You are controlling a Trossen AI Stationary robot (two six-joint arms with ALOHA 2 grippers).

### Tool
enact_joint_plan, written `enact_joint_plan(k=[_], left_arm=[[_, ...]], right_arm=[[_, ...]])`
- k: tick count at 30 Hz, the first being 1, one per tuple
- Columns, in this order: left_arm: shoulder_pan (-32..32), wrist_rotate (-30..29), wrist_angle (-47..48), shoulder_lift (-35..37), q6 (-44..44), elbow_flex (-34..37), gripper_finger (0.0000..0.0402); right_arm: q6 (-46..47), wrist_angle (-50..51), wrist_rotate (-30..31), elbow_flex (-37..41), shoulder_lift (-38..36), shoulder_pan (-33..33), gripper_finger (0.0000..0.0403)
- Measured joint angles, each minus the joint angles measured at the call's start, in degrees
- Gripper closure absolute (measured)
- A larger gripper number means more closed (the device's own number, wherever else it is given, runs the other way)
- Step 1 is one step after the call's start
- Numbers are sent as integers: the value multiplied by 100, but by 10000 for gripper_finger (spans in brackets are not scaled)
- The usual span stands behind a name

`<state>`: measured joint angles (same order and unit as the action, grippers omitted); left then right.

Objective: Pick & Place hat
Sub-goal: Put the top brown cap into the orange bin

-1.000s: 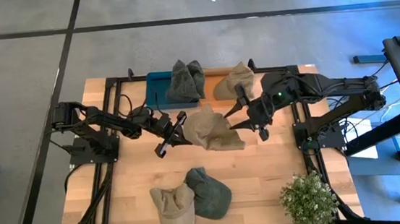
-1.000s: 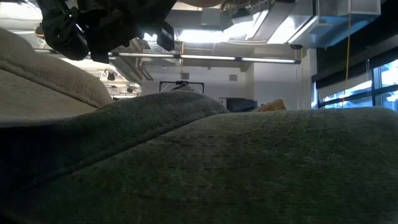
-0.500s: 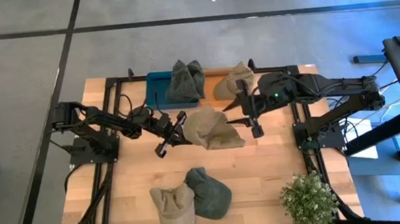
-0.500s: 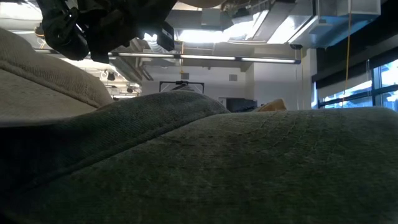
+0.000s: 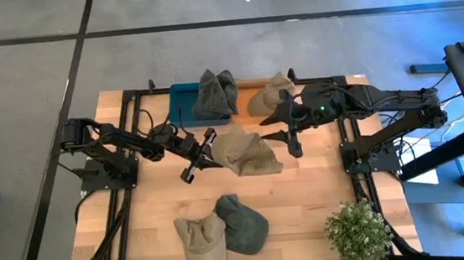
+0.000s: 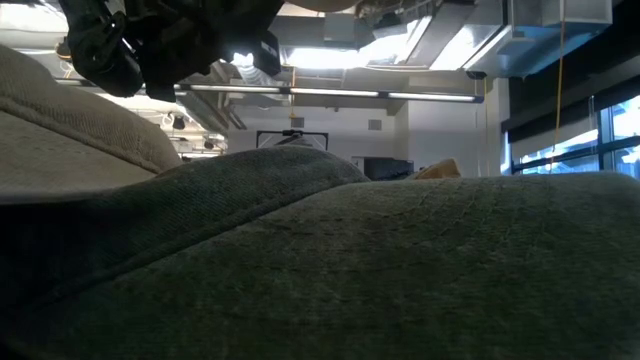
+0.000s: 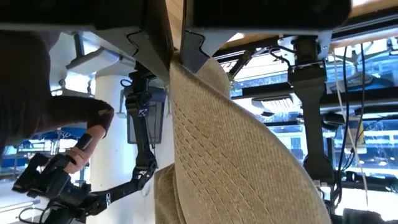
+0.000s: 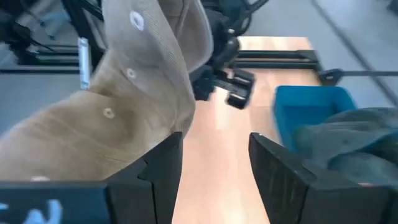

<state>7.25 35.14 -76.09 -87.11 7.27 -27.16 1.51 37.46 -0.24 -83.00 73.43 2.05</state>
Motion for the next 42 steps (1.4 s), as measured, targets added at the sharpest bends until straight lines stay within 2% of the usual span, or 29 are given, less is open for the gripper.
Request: enact_joint_plan(k=[6, 13, 17, 31, 34, 37, 42], left_arm=[[-2, 7, 2, 0, -57, 0, 389], [-2, 7, 30, 0, -57, 0, 389], [-2, 6, 110, 0, -57, 0, 389], [0, 4, 42, 0, -56, 0, 389], [0, -4, 31, 0, -57, 2, 389], [0, -7, 23, 0, -55, 0, 389], [0, -7, 14, 0, -40, 2, 389]], right_arm=[[416, -199, -573, 0, 0, -7, 218], [757, -235, -619, 0, 0, -7, 218], [898, -264, -894, 0, 0, -7, 218], [1031, -149, -919, -11, 147, -5, 218], [1029, -137, -1220, -9, 171, -5, 218], [1022, -164, -1249, -9, 196, -4, 219], [1005, -203, -1155, -9, 195, -3, 243]])
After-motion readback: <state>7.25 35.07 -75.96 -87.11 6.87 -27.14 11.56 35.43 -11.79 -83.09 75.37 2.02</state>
